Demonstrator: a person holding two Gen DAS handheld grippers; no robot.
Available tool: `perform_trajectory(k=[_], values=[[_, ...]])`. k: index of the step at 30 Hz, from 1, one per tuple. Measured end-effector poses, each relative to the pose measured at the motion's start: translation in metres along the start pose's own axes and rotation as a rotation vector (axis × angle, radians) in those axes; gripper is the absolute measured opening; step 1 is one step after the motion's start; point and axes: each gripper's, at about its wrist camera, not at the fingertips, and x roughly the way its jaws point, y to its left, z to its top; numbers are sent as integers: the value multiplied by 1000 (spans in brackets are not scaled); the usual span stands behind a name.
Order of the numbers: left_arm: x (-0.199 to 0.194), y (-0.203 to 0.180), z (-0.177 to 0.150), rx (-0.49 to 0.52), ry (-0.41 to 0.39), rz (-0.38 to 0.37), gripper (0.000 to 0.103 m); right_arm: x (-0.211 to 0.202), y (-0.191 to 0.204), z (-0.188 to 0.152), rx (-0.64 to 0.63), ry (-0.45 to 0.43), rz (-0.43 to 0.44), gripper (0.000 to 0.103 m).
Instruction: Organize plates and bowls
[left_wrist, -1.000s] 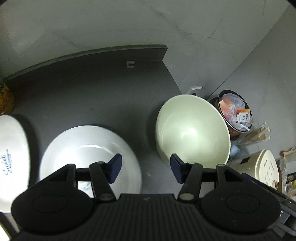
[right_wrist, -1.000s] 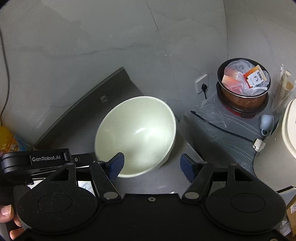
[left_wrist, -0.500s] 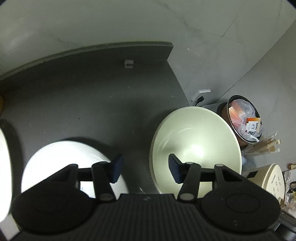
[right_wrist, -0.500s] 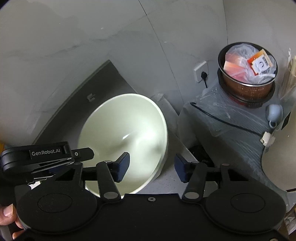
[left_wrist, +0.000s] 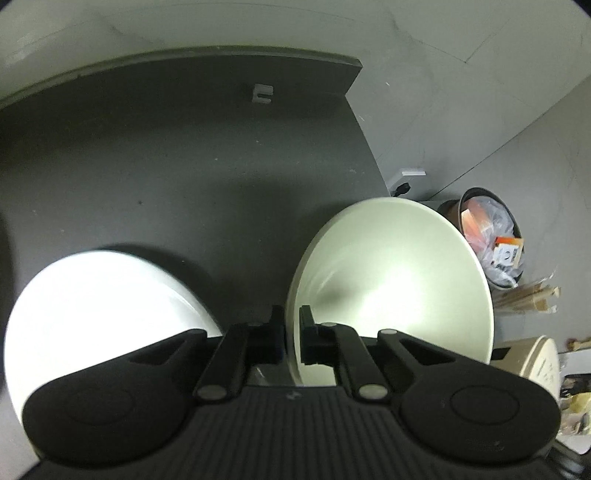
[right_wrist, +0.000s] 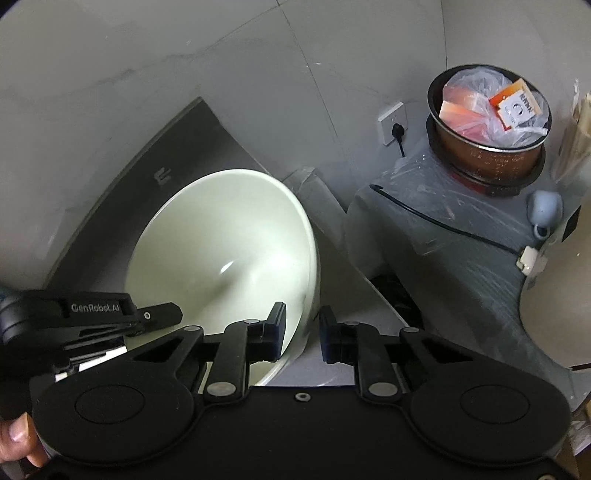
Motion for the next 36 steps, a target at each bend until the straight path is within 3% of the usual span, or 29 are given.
perform_trajectory(k=[21, 36], values=[[-92, 10, -23, 59, -133, -77, 6, -90, 41, -32, -44, -184, 17, 20], [-131, 51, -51, 47, -165, -86, 6, -121, 70, -74, -77, -208, 31, 20]])
